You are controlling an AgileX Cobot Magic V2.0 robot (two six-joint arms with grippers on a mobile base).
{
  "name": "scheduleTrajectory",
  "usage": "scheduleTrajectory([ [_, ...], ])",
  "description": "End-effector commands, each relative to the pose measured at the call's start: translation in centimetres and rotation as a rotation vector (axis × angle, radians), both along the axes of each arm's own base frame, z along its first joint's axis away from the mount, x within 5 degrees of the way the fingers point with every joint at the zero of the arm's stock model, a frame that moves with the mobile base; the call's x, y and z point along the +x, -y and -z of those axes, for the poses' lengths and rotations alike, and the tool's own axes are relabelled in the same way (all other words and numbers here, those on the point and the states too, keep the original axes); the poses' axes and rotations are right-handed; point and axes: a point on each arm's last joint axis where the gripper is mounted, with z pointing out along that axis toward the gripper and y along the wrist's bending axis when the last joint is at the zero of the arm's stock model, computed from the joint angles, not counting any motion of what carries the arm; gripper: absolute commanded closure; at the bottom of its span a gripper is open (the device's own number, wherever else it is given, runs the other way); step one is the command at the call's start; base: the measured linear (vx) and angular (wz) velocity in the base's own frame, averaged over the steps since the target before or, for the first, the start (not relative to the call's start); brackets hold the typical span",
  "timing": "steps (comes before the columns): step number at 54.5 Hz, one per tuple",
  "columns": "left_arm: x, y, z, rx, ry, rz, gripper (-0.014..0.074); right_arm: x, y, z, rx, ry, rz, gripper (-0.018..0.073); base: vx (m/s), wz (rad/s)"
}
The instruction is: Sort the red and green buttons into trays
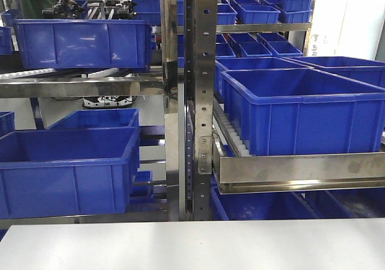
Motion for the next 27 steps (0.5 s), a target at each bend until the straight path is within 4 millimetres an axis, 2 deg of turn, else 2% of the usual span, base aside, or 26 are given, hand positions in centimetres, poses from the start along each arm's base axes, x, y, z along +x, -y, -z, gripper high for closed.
scheduleTrajectory([
  [1,1.5,0.0,-4.6,-0.007,-0.003,0.004,0.0602,1.7,-0.4,-5.0,0.009,0.042,0.003,0.0567,0.0,0.0],
  [6,4.1,-0.1,-7.6,-0.039,-0.058,0.013,0.0602,4.6,-1.0,-7.9,0.003,0.013,0.003,0.0567,0.0,0.0],
  [12,7.1,-0.1,-9.1,-0.038,-0.099,0.011,0.0602,7.5,-1.6,-9.2,0.003,-0.042,0.0,0.0567,0.0,0.0],
  [18,8.9,-0.1,-9.7,-0.038,-0.12,0.011,0.0602,10.0,-2.2,-8.7,-0.008,-0.09,0.002,0.0566,0.0,0.0],
  [27,10.3,-0.1,-9.2,-0.039,-0.148,0.011,0.0576,11.5,-2.5,-7.6,-0.021,-0.159,0.001,0.0539,0.0,0.0],
])
